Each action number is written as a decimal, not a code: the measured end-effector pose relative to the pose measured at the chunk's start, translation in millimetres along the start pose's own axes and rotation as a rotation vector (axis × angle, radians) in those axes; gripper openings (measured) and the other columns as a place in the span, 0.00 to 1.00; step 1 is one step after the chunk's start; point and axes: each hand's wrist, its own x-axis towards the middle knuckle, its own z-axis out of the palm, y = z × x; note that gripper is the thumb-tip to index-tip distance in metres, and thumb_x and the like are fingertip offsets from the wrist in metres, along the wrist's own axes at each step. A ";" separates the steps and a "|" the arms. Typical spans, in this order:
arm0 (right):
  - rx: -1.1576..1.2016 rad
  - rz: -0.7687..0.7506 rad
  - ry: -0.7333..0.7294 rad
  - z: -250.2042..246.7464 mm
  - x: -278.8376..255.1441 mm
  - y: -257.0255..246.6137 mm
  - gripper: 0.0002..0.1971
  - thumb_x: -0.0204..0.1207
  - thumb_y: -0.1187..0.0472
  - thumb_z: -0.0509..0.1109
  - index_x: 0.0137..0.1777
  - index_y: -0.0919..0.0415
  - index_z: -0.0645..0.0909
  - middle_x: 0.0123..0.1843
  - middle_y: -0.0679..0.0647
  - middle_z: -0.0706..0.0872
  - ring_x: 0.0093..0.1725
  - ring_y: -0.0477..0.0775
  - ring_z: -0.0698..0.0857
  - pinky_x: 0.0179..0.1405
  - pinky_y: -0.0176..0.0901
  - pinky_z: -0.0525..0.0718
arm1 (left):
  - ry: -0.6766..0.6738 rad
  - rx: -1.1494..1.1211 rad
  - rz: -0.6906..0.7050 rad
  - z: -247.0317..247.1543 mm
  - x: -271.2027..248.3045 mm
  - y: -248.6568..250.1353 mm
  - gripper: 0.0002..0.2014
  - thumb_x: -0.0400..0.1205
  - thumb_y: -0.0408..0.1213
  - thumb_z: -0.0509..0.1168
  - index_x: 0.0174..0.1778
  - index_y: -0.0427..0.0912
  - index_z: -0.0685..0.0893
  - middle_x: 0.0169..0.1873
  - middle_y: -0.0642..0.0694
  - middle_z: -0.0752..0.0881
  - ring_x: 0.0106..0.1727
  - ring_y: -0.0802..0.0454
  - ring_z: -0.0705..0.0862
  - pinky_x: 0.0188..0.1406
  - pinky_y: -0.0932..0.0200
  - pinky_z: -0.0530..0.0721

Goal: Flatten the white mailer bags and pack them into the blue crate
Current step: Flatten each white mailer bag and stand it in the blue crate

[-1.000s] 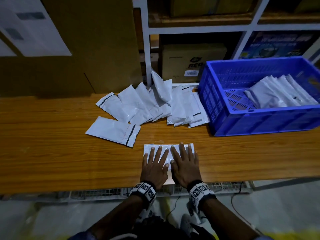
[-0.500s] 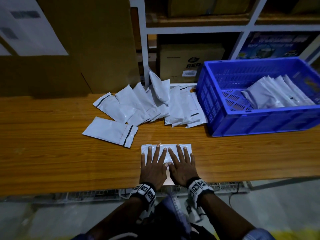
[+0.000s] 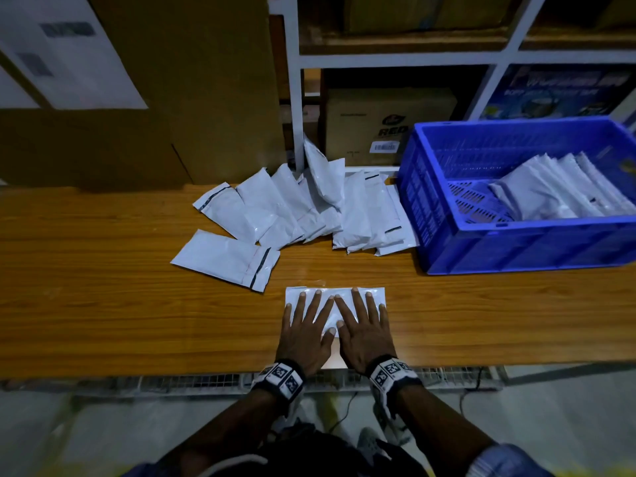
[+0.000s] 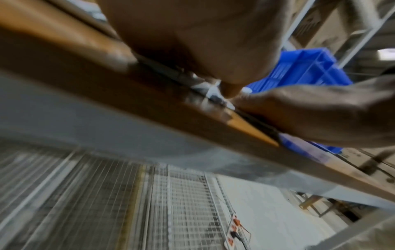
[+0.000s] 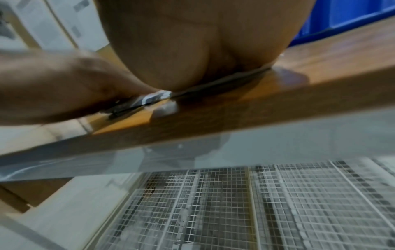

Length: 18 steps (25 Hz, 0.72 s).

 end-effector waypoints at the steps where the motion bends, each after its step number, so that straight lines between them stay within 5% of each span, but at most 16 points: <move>1: -0.003 0.005 -0.004 -1.9 1.5 0.4 0.29 0.84 0.42 0.33 0.85 0.37 0.35 0.86 0.48 0.30 0.85 0.55 0.30 0.82 0.59 0.30 | 0.019 0.001 -0.007 -2.2 1.5 -3.0 0.32 0.87 0.58 0.40 0.88 0.61 0.41 0.87 0.54 0.36 0.87 0.50 0.33 0.86 0.39 0.37; 6: 0.064 -0.003 -0.099 -9.3 6.0 5.9 0.30 0.85 0.39 0.40 0.85 0.36 0.36 0.86 0.46 0.30 0.86 0.54 0.32 0.82 0.59 0.32 | 0.017 -0.022 -0.083 -4.0 1.8 -12.1 0.34 0.84 0.59 0.35 0.89 0.58 0.45 0.88 0.51 0.43 0.89 0.46 0.41 0.87 0.40 0.46; 9: 0.149 0.034 -0.042 -17.0 6.6 12.0 0.30 0.85 0.37 0.38 0.85 0.37 0.37 0.88 0.47 0.38 0.87 0.55 0.39 0.84 0.59 0.41 | 0.022 -0.014 -0.094 -6.0 5.4 -12.5 0.33 0.85 0.59 0.43 0.88 0.59 0.49 0.89 0.50 0.48 0.89 0.46 0.47 0.85 0.43 0.49; 11: 0.101 0.089 -0.047 -14.5 1.9 12.6 0.30 0.86 0.40 0.37 0.85 0.39 0.35 0.87 0.49 0.32 0.87 0.56 0.36 0.84 0.59 0.39 | 0.024 -0.005 -0.091 -6.2 5.1 -12.1 0.33 0.86 0.57 0.49 0.88 0.59 0.50 0.89 0.49 0.50 0.88 0.45 0.49 0.84 0.42 0.51; 15: 0.056 0.114 -0.073 -10.5 2.5 8.4 0.29 0.87 0.42 0.36 0.85 0.40 0.30 0.86 0.51 0.28 0.85 0.54 0.31 0.84 0.58 0.35 | 0.023 0.022 -0.101 -11.9 5.2 -6.1 0.33 0.88 0.54 0.50 0.88 0.59 0.46 0.89 0.49 0.44 0.89 0.45 0.43 0.85 0.40 0.42; 18: 0.044 0.123 -0.086 -9.8 4.9 7.6 0.29 0.86 0.42 0.36 0.84 0.39 0.30 0.86 0.51 0.27 0.85 0.55 0.30 0.84 0.59 0.35 | 0.070 0.073 0.035 -11.5 1.9 6.4 0.32 0.87 0.49 0.54 0.89 0.54 0.54 0.88 0.46 0.48 0.89 0.41 0.46 0.84 0.36 0.43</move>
